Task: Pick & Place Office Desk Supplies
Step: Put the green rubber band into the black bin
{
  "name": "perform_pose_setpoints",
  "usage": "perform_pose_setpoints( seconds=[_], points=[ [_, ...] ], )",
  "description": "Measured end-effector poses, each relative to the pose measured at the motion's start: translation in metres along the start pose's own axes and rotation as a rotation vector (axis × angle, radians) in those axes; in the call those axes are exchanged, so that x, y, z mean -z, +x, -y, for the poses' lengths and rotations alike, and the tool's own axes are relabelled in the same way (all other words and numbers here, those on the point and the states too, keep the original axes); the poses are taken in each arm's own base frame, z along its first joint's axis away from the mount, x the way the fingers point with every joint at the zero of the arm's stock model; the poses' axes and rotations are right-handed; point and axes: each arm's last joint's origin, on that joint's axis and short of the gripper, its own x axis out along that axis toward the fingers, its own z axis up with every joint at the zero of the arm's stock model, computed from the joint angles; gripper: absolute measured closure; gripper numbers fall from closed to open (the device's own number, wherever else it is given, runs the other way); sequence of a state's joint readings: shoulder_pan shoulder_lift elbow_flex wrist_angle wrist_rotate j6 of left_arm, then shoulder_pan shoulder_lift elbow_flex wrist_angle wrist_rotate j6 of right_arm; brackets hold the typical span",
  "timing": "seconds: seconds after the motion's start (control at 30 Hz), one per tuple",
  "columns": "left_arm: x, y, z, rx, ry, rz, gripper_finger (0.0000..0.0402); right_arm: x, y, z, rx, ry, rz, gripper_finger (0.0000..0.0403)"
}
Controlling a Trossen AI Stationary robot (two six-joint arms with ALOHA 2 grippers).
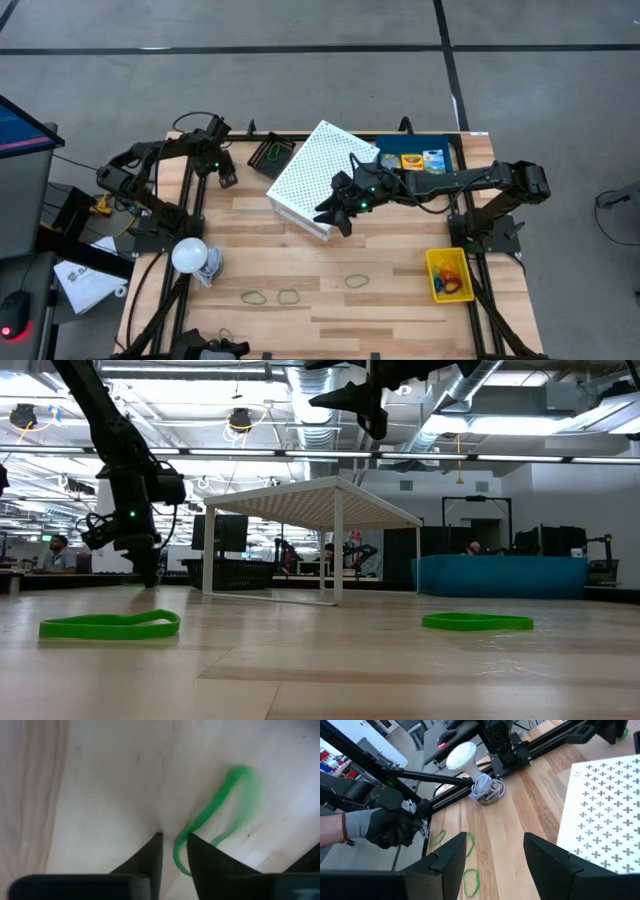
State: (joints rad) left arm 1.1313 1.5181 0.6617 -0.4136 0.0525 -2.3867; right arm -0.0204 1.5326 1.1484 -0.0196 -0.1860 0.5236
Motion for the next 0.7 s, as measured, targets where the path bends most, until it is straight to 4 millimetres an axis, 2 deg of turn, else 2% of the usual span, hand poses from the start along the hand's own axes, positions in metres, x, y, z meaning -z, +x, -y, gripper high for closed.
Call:
perform_pose_setpoints(
  seconds=[0.13, 0.2, 0.43, 0.7],
  points=[
    [0.001, 0.000, 0.001, 0.014, 0.022, -0.013, 0.0381, 0.002, 0.000, -0.002, -0.002, -0.003, -0.008, 0.0210],
    [0.002, 0.000, 0.001, 0.016, 0.032, -0.012, 0.0395, 0.002, 0.000, -0.002, -0.003, -0.009, -0.009, 0.0210],
    [0.003, -0.004, -0.001, 0.052, 0.120, 0.005, 0.0401, 0.005, 0.001, -0.003, 0.002, -0.011, -0.030, 0.0210],
    [0.004, -0.032, 0.000, 0.181, 0.232, -0.018, 0.0401, 0.005, 0.001, -0.003, 0.003, -0.034, -0.032, 0.0210]
  ],
)
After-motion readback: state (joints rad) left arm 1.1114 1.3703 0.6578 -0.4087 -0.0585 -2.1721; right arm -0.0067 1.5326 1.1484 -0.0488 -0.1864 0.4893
